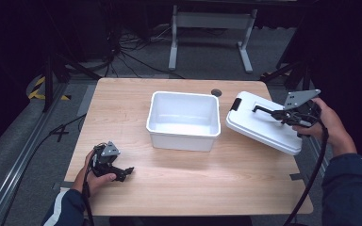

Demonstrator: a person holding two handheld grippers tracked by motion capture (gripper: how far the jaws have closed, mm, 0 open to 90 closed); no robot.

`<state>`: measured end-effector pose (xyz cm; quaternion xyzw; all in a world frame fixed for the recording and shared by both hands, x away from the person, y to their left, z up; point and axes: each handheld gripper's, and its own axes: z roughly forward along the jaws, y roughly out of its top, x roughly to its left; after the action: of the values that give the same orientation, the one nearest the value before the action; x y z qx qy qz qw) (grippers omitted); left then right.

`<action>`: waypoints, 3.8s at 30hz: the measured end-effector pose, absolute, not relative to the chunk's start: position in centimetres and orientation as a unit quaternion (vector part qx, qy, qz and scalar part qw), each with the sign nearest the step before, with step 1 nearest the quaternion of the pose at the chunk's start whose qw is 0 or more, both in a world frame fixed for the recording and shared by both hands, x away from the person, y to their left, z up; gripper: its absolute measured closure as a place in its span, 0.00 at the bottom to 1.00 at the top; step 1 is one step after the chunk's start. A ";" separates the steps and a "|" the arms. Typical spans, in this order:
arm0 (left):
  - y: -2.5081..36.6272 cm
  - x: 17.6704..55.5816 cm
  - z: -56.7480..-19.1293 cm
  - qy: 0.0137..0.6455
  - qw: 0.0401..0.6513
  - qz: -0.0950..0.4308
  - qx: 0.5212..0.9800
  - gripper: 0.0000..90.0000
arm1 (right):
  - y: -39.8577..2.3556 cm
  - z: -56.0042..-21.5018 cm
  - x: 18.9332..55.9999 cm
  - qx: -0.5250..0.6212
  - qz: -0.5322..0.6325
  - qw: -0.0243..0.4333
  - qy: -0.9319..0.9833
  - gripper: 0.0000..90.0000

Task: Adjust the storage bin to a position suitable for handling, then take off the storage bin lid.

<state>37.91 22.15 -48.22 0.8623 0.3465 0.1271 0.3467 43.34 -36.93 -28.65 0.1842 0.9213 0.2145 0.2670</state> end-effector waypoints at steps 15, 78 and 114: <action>22.2 37.9 -48.2 0.346 0.347 0.127 0.862 0.00 | -36.1 -33.4 45.0 0.195 0.207 0.229 0.931 0.94; 22.1 38.1 -48.2 0.345 0.348 0.125 0.863 0.00 | -36.9 -38.3 45.8 0.265 0.281 0.218 0.896 0.82; 22.0 38.0 -48.2 0.344 0.346 0.126 0.864 0.01 | -36.2 -35.8 41.0 0.304 0.324 0.248 0.861 0.45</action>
<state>38.00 22.04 -48.20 0.8639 0.3437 0.1258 0.3459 41.01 -36.21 -35.77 0.3043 0.8607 0.3245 0.2476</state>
